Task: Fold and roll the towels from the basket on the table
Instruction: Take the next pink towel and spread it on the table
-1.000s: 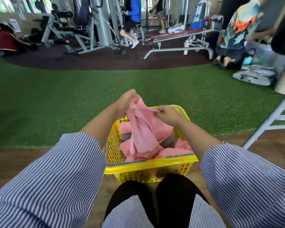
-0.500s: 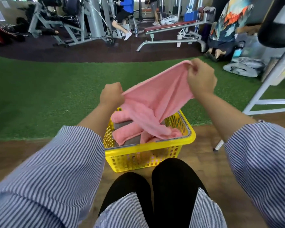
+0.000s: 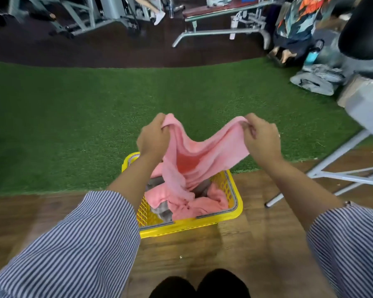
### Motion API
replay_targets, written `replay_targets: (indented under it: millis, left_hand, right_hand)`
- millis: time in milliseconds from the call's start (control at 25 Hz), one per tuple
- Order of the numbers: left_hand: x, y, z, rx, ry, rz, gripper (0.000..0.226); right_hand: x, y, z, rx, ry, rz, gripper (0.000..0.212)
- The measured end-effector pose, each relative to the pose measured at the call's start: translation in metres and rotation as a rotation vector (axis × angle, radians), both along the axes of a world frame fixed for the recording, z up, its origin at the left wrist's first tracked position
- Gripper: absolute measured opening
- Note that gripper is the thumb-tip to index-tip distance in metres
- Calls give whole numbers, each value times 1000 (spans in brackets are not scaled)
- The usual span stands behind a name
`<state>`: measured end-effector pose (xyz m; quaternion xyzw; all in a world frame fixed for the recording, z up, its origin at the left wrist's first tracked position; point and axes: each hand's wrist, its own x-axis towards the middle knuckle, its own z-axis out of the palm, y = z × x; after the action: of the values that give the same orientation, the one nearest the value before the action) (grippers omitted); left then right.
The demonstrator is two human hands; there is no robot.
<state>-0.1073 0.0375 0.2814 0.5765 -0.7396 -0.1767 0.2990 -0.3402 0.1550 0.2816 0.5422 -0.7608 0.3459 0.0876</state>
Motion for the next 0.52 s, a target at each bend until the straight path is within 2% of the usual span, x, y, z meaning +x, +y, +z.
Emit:
replay_targets:
  millis: [160,320,520]
  left_hand:
    - [-19,14,114,-117,-66,-94,19]
    - [-52,22,248,-227,-65,-168,16]
    - [-99,52,427,-377,-11,-214,18]
  right_hand:
    - [6,-14,116,35,193,35,18]
    - [-1,-14,243,-37,347,37,14]
    - [-37,30,419,-160,349,-133,18]
